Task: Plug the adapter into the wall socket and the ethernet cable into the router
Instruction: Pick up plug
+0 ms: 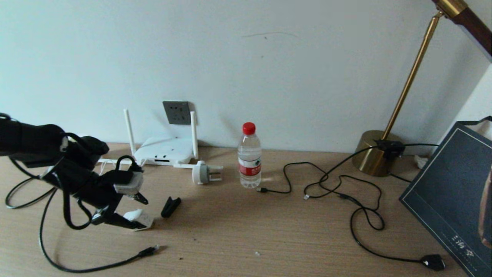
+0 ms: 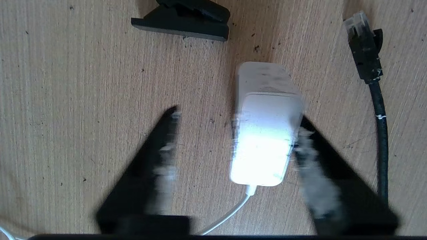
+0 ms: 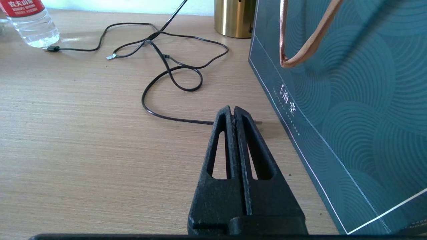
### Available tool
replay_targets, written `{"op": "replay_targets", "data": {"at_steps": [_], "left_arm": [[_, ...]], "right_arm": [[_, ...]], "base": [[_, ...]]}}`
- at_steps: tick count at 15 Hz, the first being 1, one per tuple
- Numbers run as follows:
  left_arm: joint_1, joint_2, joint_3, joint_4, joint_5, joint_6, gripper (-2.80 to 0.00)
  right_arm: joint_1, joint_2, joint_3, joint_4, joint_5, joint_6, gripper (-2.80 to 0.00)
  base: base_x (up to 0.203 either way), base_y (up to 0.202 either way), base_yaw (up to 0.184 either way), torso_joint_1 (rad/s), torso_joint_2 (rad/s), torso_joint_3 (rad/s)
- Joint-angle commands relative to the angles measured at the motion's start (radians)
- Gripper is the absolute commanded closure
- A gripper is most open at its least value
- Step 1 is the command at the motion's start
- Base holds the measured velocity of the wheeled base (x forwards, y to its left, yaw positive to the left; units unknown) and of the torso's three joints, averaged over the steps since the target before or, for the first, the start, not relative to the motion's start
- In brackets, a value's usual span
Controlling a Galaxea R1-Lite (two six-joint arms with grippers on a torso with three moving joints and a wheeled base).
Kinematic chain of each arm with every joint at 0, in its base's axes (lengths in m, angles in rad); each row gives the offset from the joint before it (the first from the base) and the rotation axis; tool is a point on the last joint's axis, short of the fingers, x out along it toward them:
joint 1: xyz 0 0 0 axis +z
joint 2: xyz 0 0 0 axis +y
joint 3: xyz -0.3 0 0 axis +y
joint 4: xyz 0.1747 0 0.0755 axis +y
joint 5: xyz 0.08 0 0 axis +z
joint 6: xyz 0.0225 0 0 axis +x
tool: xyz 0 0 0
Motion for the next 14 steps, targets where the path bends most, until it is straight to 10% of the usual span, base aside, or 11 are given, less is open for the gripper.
{"op": "replay_targets", "data": {"at_steps": [1, 9, 14], "left_arm": [[0.000, -0.002, 0.000, -0.002, -0.002, 0.009, 0.00], [-0.001, -0.018, 0.025, -0.017, -0.009, 0.003, 0.00], [-0.014, -0.169, 0.017, -0.014, -0.321, -0.179, 0.00]], "right_arm": [[0.000, 0.001, 0.000, -0.001, 0.000, 0.000, 0.00], [0.000, 0.001, 0.000, -0.001, 0.000, 0.000, 0.00], [0.000, 0.001, 0.000, -0.001, 0.000, 0.000, 0.00]], "base": [[0.000, 0.000, 0.000, 0.000, 0.00, 0.000], [0.000, 0.000, 0.000, 0.000, 0.00, 0.000], [0.000, 0.000, 0.000, 0.000, 0.00, 0.000]]}}
